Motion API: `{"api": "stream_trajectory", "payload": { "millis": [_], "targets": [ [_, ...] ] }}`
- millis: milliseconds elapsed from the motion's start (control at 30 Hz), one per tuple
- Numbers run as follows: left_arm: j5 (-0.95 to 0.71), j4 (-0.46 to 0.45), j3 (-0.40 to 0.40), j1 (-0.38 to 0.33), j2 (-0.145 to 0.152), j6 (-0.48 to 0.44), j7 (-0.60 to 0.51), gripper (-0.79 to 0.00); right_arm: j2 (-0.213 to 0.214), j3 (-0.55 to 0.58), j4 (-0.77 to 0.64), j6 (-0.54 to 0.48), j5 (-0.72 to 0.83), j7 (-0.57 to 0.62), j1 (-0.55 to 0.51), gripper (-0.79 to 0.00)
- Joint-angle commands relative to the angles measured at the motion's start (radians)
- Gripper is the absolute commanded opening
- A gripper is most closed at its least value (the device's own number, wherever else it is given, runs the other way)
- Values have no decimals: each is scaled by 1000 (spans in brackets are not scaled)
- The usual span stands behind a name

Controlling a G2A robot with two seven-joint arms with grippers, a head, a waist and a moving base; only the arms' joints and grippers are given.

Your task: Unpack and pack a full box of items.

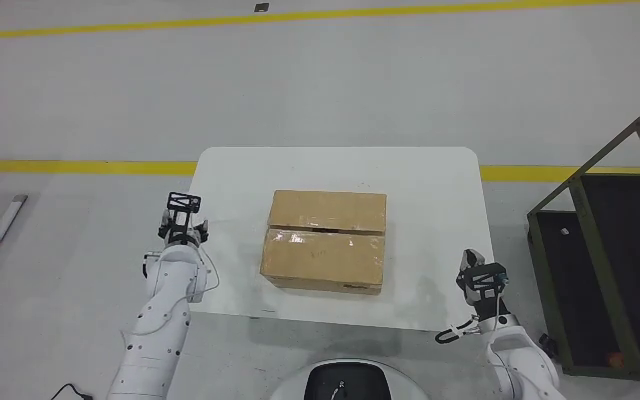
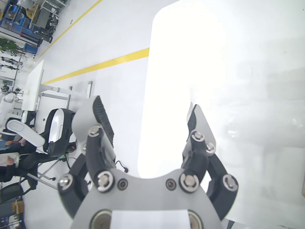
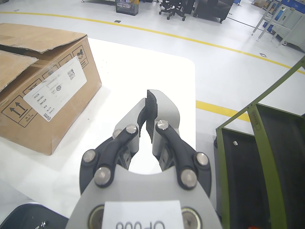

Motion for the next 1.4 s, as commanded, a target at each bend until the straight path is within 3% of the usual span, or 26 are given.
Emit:
{"api": "stream_trajectory", "payload": {
  "millis": [0,267,400,500,700,1000,1200,1367],
  "targets": [
    [7,0,-10,1,2,0,-2,0,0,0,1,-2,0,0,0,-785],
    [26,-19,-57,15,8,12,-5,0,-2,-2,7,-3,-2,0,6,-785],
    [-125,-33,-104,23,3,19,29,0,-3,-5,9,-4,0,1,8,-785],
    [-105,-38,-126,29,8,17,43,0,-3,-5,11,-5,0,2,9,-785],
    [-156,-86,-117,48,5,-28,57,0,-4,-6,10,-5,-1,6,14,-785],
    [-350,-214,17,79,-22,-115,98,0,-4,-2,-22,-14,-10,11,17,-785],
    [-355,-275,155,47,-32,-259,55,0,-5,-7,-25,-14,-18,9,13,-785],
    [-369,-285,254,9,-44,-314,29,0,-5,-3,-25,-14,-20,9,7,-785]
  ]
}}
